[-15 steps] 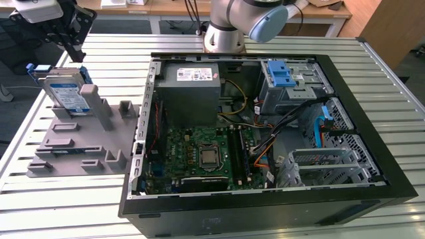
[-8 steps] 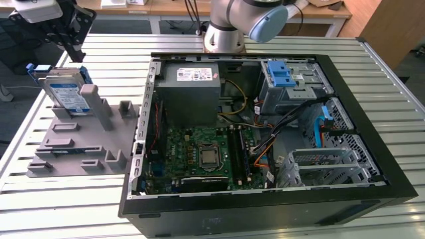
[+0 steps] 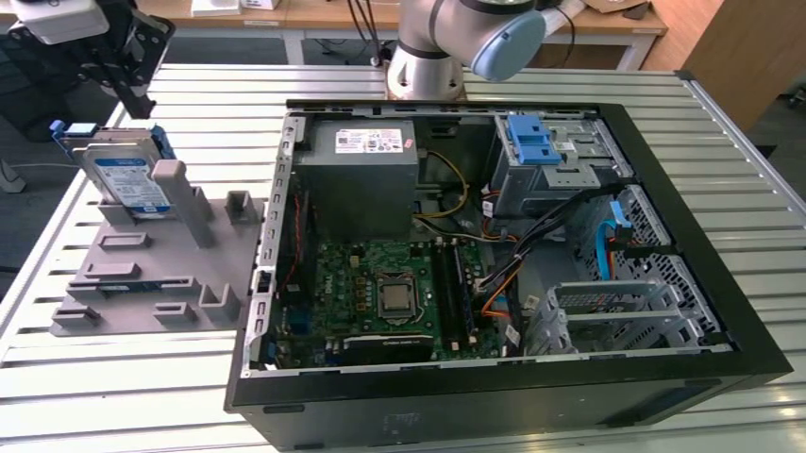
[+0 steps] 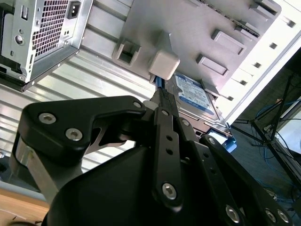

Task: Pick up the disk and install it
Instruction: 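Reach for the disk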

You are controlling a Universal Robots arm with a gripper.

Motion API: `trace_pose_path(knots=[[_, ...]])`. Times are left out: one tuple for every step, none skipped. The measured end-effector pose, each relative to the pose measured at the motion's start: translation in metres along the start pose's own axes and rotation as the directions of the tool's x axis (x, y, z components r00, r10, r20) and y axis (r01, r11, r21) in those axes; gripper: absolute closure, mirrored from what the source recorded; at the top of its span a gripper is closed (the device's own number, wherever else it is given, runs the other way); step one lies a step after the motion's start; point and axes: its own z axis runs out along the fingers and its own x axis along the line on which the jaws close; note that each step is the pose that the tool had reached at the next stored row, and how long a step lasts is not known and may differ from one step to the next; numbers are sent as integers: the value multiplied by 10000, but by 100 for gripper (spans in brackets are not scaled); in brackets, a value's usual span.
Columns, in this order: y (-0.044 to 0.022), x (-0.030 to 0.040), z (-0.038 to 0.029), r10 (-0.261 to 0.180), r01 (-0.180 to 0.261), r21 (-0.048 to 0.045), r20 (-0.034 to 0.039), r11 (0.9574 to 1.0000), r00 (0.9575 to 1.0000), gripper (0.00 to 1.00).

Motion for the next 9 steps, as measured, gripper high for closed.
trace_pose_path(knots=[[0,5,1,0,0,0,0,10000,10000,89],[0,11,2,0,0,0,0,10000,10000,89],[0,17,3,0,0,0,0,10000,10000,89],[-1,24,4,0,0,0,0,10000,10000,89],[-1,30,6,0,0,0,0,10000,10000,89],[-1,37,7,0,0,0,0,10000,10000,89],[-1,43,9,0,0,-1,0,10000,10000,89],[0,49,10,0,0,-1,1,10000,10000,89],[1,58,12,0,0,0,0,10000,10000,89]])
